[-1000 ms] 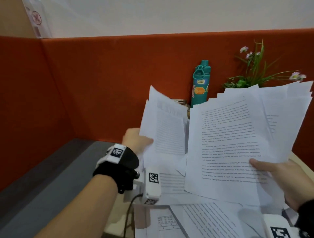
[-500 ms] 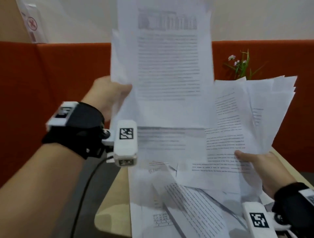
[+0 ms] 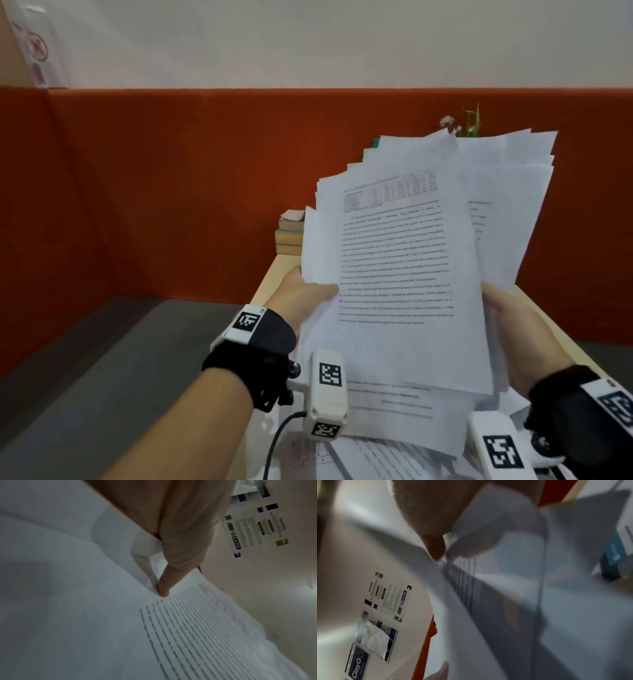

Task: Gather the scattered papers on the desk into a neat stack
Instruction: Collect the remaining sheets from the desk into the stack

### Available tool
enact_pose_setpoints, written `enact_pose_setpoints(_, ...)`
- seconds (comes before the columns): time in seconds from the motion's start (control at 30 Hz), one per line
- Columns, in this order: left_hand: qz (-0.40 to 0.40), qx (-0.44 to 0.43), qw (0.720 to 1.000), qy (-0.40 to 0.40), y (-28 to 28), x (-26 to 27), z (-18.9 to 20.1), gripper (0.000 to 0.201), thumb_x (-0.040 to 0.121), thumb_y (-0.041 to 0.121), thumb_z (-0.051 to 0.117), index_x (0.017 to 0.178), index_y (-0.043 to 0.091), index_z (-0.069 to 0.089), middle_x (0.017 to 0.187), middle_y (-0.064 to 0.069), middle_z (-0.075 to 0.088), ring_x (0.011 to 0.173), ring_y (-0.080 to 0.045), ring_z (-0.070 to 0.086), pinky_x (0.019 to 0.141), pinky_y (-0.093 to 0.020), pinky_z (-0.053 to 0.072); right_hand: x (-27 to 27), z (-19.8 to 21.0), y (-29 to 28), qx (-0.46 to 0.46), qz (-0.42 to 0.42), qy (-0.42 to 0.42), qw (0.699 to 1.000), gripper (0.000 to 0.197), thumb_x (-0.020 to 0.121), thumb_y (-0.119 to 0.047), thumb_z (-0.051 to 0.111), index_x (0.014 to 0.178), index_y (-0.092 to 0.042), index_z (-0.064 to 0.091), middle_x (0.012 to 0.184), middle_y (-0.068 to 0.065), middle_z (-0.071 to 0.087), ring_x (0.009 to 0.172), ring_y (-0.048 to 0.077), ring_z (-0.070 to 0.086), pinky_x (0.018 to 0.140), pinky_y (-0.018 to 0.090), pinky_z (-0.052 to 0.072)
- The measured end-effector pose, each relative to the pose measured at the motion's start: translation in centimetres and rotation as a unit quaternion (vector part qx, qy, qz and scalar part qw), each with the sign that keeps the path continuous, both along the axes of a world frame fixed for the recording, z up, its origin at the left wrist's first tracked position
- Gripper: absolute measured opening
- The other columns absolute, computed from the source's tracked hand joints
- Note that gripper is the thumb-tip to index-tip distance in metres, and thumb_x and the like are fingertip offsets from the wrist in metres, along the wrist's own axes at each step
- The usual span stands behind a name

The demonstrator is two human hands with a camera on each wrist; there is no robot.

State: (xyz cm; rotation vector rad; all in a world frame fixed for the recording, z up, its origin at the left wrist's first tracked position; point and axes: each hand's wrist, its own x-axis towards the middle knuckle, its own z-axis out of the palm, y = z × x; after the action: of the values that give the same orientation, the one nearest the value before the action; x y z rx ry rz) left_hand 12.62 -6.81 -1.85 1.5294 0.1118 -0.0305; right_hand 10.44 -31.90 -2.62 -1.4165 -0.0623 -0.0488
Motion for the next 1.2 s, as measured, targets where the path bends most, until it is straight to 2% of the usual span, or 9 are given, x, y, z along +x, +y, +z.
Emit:
enact_pose_setpoints(0.1,0.02,0.02,0.999,-0.034,-0.6,-0.4,0.9,0.037,0.086,-0.005,0.061,0.12,0.01,0.059,0.123,-0.015,0.066,0.112,-0.032,0.064,0.101,-0.048,0.047,0.2,0.3,0.0,-0.041,0.055,-0.038,0.997,0.059,0.083,-0.061,0.065,0.131,-0.027,0.064,0.122,-0.005,0.075,0.111,0.019,0.071,0.095,0.041,0.056)
enact_pose_setpoints(0.27,0.024,0.203,0.979,-0.02,-0.4,-0.8,2.1,0.033,0.093,0.034,0.056,0.117,0.012,0.059,0.112,-0.005,0.067,0.1,-0.024,0.064,0.08,-0.032,0.052,2.3,-0.3,-2.3,-0.132,-0.095,-0.068,0.984,0.024,0.083,0.007,0.07,0.096,-0.013,0.071,0.085,-0.011,0.079,0.064,0.006,0.074,0.061,0.021,0.059)
enact_pose_setpoints(0.4,-0.022,0.476,0.868,0.137,2.8,-1.1,1.1,0.064,0.093,0.056,0.042,0.119,-0.001,0.058,0.119,-0.022,0.063,0.105,-0.035,0.061,0.09,-0.037,0.05,2.8,-0.4,-5.9,-0.101,-0.136,-0.06,0.984,0.021,0.081,0.003,0.072,0.093,-0.013,0.07,0.075,-0.014,0.078,0.058,0.006,0.074,0.055,0.021,0.06)
enact_pose_setpoints(0.67,-0.094,0.647,0.743,0.147,-1.1,-3.3,-3.0,0.093,0.077,0.062,0.06,0.143,0.004,0.029,0.139,-0.014,0.05,0.122,-0.032,0.053,0.094,-0.037,0.046,1.7,-1.4,-6.3,-0.104,-0.118,-0.04,0.987,0.029,0.085,0.006,0.067,0.103,-0.018,0.069,0.074,-0.014,0.079,0.066,0.013,0.077,0.067,0.03,0.062)
enact_pose_setpoints(0.77,-0.13,0.632,0.755,0.116,-1.0,-1.9,-3.1,0.049,0.087,0.046,0.06,0.108,0.003,0.063,0.108,-0.015,0.067,0.102,-0.03,0.065,0.077,-0.032,0.048,1.5,-1.3,-6.9,-0.097,-0.123,-0.022,0.987,0.028,0.078,-0.004,0.077,0.103,-0.016,0.072,0.09,-0.002,0.081,0.086,0.031,0.076,0.087,0.05,0.057)
enact_pose_setpoints(0.87,-0.138,0.629,0.754,0.13,0.8,-0.2,-3.4,0.035,0.087,0.044,0.057,0.083,0.009,0.062,0.105,-0.011,0.068,0.088,-0.029,0.062,0.077,-0.032,0.047,2.7,-2.5,-9.2,-0.058,-0.119,0.033,0.991,0.088,0.037,-0.045,0.094,0.117,-0.017,0.072,0.107,0.008,0.079,0.094,0.034,0.076,0.09,0.05,0.054)
enact_pose_setpoints(1.0,-0.094,0.667,0.722,0.157,4.7,0.8,-3.1,0.043,0.083,0.051,0.056,0.107,0.016,0.063,0.114,-0.005,0.066,0.102,-0.026,0.061,0.079,-0.027,0.043,4.3,-4.6,-11.6,-0.021,-0.104,0.086,0.991,0.108,0.023,-0.049,0.096,0.123,-0.017,0.07,0.116,0.013,0.076,0.1,0.036,0.075,0.095,0.055,0.051)
enact_pose_setpoints(1.07,-0.1,0.672,0.713,0.175,6.3,0.4,-3.0,0.029,0.082,0.047,0.063,0.082,0.019,0.064,0.092,0.0,0.069,0.088,-0.024,0.062,0.071,-0.024,0.044,3.8,-4.5,-11.0,-0.015,-0.102,0.078,0.992,0.112,0.02,-0.048,0.097,0.123,-0.016,0.069,0.116,0.015,0.076,0.102,0.037,0.074,0.097,0.059,0.049)
enact_pose_setpoints(1.2,-0.078,0.587,0.787,0.172,6.0,-0.2,-2.4,0.036,0.08,0.039,0.067,0.105,0.013,0.066,0.103,0.001,0.069,0.093,-0.02,0.065,0.076,-0.024,0.051,2.4,-2.8,-8.1,-0.021,-0.101,0.035,0.994,0.108,0.015,-0.047,0.095,0.115,-0.016,0.07,0.104,0.012,0.079,0.089,0.035,0.077,0.085,0.055,0.057)
